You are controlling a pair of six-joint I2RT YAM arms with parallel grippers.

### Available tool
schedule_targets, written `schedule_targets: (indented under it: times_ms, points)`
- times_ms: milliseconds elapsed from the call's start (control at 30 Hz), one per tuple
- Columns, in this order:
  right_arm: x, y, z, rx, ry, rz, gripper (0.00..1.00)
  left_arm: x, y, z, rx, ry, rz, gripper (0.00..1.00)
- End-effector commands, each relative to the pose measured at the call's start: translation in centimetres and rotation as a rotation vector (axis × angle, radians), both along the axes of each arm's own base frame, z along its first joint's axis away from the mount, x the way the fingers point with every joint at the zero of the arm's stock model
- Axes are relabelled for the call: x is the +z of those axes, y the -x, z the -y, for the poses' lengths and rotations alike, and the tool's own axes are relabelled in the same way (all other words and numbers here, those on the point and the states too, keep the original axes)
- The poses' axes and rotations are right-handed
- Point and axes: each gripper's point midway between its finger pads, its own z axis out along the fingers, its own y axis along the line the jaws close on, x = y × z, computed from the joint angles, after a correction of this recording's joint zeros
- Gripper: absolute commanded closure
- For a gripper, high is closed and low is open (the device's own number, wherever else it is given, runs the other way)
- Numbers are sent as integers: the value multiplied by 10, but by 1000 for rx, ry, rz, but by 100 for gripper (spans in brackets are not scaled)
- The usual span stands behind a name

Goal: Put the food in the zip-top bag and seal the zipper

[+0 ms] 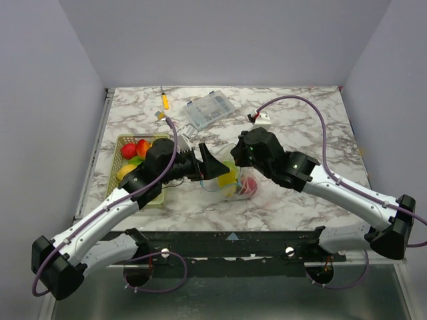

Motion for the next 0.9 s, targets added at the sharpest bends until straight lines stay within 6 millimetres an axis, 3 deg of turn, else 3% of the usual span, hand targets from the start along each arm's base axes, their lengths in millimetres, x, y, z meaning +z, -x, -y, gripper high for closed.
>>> schedule_targets:
  times_ms: [0,333,533,700,867]
  points:
    - [13,0,0,1,-54,24,99,27,-5,-10,52,2,95,13]
    - [11,1,2,-2,-48,23,99,33,2,-36,74,-103,226,13]
    - [9,2,3,0,-50,21,99,26,-3,-66,150,-228,277,13]
    - [10,2,5,-5,-51,25,99,9,-15,-107,313,-354,243,13]
    - [10,2,6,-7,-52,26,99,-22,-30,-169,595,-504,92,13]
